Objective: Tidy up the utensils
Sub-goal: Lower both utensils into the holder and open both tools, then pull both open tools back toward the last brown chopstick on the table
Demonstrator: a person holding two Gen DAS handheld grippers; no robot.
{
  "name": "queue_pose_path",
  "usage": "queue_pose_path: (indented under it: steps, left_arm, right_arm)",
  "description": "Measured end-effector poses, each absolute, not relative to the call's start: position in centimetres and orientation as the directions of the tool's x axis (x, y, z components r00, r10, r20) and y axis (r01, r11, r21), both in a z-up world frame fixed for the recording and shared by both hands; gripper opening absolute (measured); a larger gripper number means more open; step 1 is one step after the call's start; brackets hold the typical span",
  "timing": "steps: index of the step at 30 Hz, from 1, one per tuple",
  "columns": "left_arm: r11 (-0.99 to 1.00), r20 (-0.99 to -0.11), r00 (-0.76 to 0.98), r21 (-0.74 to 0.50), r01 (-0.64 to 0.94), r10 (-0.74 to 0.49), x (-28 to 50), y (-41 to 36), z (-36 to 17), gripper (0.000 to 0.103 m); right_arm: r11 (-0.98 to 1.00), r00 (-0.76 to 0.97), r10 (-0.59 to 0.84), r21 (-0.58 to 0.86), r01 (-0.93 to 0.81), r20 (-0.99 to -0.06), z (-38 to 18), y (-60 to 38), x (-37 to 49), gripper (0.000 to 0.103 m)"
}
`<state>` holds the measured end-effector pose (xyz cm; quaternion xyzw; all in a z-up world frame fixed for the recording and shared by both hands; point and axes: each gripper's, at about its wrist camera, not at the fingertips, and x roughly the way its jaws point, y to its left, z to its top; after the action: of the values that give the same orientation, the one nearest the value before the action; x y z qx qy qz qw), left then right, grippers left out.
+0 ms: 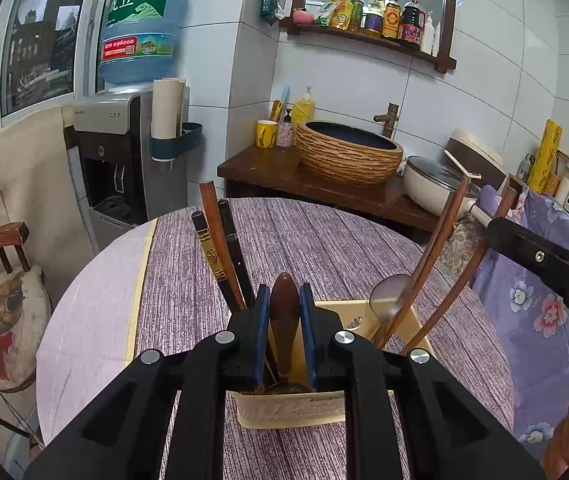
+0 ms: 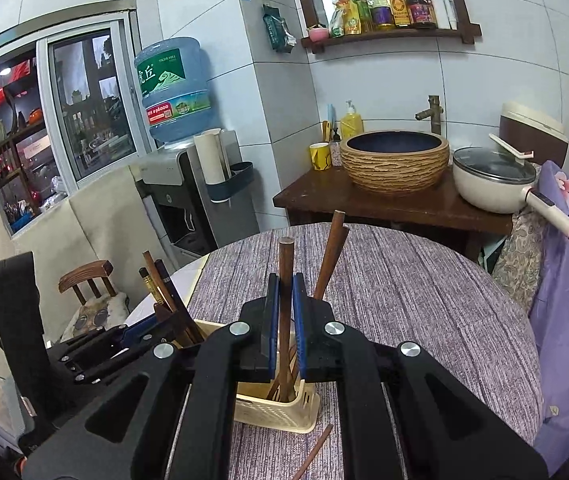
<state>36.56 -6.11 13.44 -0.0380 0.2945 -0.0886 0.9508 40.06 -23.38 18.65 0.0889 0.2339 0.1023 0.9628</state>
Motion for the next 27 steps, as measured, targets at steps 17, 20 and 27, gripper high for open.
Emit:
queue_pose_path:
  steps: [17, 20, 27]
  left_arm:
    - [0.972, -0.511, 0.830, -0.173, 0.157, -0.225, 31.5, -4.4, 12.2, 0.065]
    - [0.971, -0.551, 0.802, -0.184, 0.153, -0.231, 30.3, -3.9, 10.4, 0.066]
    - [0.969, -0.672, 0.699, -0.196, 0.151, -0.245, 27.5, -3.7, 4.4, 0.059]
  right_arm:
    - [0.981, 0.896, 0.181, 0.136, -0.137, -0.406, 15.8, -24.3, 35.4, 0.063]
    - [0.983, 0.882, 0.174, 0.127, -0.130, -0.438, 14.0, -24.5, 34.2, 0.065]
    - [0.993, 0.835, 0.122, 0.065, -0.103, -0.537, 8.0, -24.5, 31.8, 0.065]
